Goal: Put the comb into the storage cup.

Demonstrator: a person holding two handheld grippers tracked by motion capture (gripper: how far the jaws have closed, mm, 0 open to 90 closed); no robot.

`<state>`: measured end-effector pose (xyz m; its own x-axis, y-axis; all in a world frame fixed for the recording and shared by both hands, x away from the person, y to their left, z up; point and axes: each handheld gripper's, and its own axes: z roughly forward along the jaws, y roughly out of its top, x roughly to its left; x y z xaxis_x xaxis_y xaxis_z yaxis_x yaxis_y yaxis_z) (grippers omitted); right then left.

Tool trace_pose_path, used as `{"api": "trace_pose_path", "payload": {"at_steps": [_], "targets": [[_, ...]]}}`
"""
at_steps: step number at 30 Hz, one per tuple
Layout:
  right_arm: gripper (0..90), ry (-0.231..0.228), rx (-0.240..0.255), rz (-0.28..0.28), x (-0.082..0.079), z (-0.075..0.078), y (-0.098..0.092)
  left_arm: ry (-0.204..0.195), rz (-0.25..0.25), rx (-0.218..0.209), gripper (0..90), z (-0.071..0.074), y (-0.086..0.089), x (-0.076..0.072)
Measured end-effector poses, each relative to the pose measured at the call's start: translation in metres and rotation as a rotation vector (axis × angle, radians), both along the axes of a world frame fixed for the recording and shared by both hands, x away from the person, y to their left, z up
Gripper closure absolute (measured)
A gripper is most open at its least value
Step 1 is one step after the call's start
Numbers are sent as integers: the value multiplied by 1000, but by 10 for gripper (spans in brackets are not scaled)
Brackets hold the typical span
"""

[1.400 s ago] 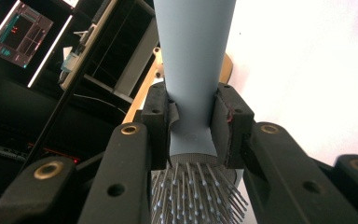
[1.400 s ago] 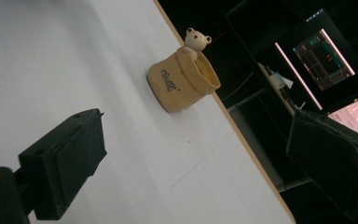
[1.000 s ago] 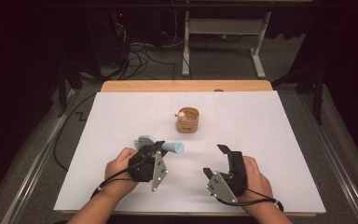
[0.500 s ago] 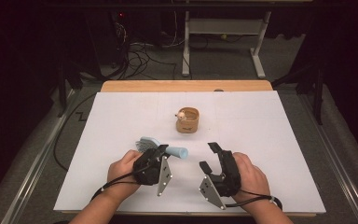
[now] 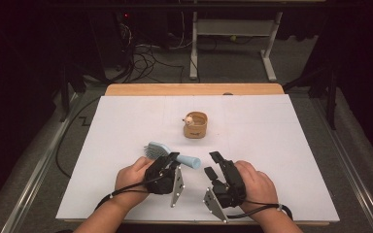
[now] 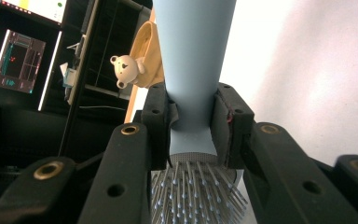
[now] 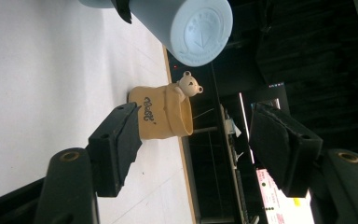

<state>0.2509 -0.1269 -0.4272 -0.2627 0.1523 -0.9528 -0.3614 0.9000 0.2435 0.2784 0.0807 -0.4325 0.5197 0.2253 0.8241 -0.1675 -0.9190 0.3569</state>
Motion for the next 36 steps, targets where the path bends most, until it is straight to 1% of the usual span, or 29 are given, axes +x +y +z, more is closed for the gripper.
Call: {"api": "trace_pose_path", "payload": {"at_steps": [3, 4, 6, 9, 10, 12, 14, 16, 19, 20, 21, 23, 24, 25, 31, 32, 36], "targets": [[381, -3, -7, 2, 0, -2, 0, 1, -1, 12, 696, -1, -2, 0], [391, -4, -10, 3, 0, -3, -1, -1, 0, 5, 696, -2, -2, 0], [409, -11, -15, 8, -1, -4, -1, -1, 1, 7, 696, -2, -3, 0], [441, -23, -28, 17, -2, -5, 0, -7, -2, 30, 696, -2, -5, 0], [449, -25, -28, 20, -2, -5, 0, -8, -2, 34, 696, -3, -6, 0], [461, -39, -44, 28, -3, -5, 1, -5, -5, 39, 696, -3, -7, 0], [481, -39, -46, 26, -4, -6, 1, -8, -8, 47, 696, -4, -9, -1], [491, -50, -63, 35, -4, -6, 2, -12, -13, 60, 696, -4, -10, -1], [505, -64, -81, 44, -5, -6, 3, -18, -18, 65, 696, -5, -13, -2], [516, -82, -100, 57, -6, -5, 4, -16, -20, 74, 697, -5, -13, -2], [518, -81, -103, 61, -6, -5, 5, -17, -21, 67, 697, -5, -13, -2], [523, -80, -109, 68, -7, -4, 5, -15, -20, 76, 696, -4, -13, -2], [530, -88, -123, 82, -8, -3, 6, -17, -19, 80, 696, -5, -14, -2], [530, -88, -123, 82, -8, -3, 6, -15, -21, 81, 696, -5, -14, -2], [539, -105, -174, 102, -10, -5, 11, -15, -24, 88, 696, -5, -15, -2], [541, -104, -174, 105, -10, -5, 12, -14, -26, 88, 696, -5, -16, -2], [548, -112, -202, 120, -11, -6, 15, -16, -29, 90, 696, -5, -17, -2]]}}
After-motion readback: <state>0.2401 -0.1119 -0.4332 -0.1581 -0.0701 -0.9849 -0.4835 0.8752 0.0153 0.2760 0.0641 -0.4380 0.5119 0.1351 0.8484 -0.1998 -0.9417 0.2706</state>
